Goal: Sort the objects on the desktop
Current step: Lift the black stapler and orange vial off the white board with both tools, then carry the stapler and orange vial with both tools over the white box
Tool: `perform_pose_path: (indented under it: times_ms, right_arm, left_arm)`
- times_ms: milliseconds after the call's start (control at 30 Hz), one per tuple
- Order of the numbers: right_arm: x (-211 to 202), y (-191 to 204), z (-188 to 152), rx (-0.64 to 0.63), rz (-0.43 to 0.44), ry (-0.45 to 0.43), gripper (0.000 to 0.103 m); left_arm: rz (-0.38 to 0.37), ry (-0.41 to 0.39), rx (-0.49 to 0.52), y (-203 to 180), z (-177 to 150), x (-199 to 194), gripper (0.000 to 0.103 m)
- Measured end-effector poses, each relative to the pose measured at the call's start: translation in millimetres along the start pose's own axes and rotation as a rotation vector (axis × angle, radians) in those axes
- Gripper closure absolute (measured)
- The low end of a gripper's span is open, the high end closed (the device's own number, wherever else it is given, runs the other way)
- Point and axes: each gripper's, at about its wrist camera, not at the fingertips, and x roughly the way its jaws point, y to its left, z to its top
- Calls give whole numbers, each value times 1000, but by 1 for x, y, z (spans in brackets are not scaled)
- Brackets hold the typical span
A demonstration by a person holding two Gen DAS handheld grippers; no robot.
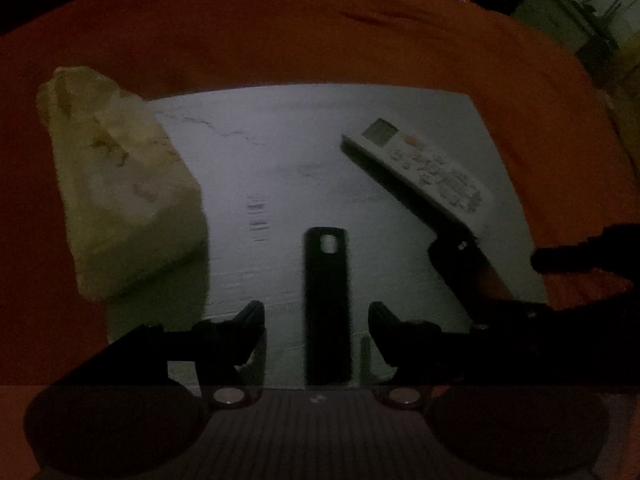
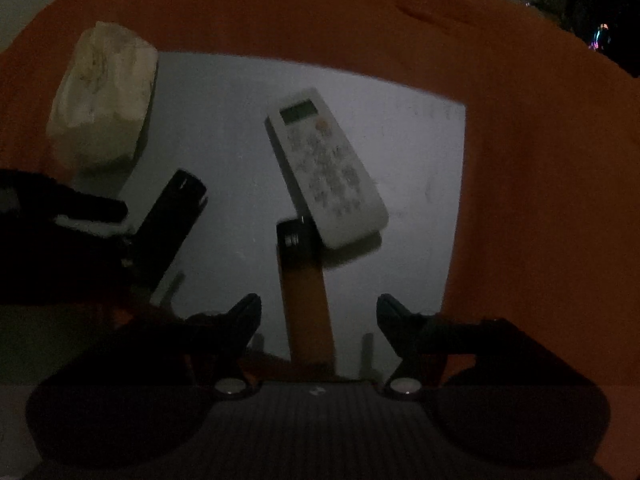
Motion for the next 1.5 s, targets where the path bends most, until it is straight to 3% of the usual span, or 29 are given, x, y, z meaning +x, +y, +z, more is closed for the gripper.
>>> perform_pose_path:
  times_ms: [200, 267, 367, 433, 767, 1167, 1367, 1500]
  right_arm:
    - [9, 13, 3, -86, -41, 39, 39]
    - [11, 16, -1, -107, -39, 41, 51]
    - [16, 19, -4, -119, -28, 49, 69]
    - [20, 22, -6, -147, -53, 49, 75]
    - [3, 4, -5, -51, -15, 17, 76]
    - [-57, 17, 7, -24, -42, -53, 76]
    - [-96, 35, -1, 21, -10, -87, 76]
    - [-137, 49, -13, 14, -19, -123, 76]
  left_arm:
    - [1, 25, 47, -11, 2, 19, 47]
    - [4, 11, 49, -11, 1, 21, 48]
    - [-3, 6, 66, -12, 2, 20, 64]
    - [-3, 7, 72, -13, 2, 20, 81]
    - [-15, -18, 84, -16, 3, 3, 81]
    - [-30, -46, 99, -21, -3, -48, 81]
    - [-39, -20, 86, -18, -24, -85, 81]
    - [-23, -48, 120, -22, -38, -125, 81]
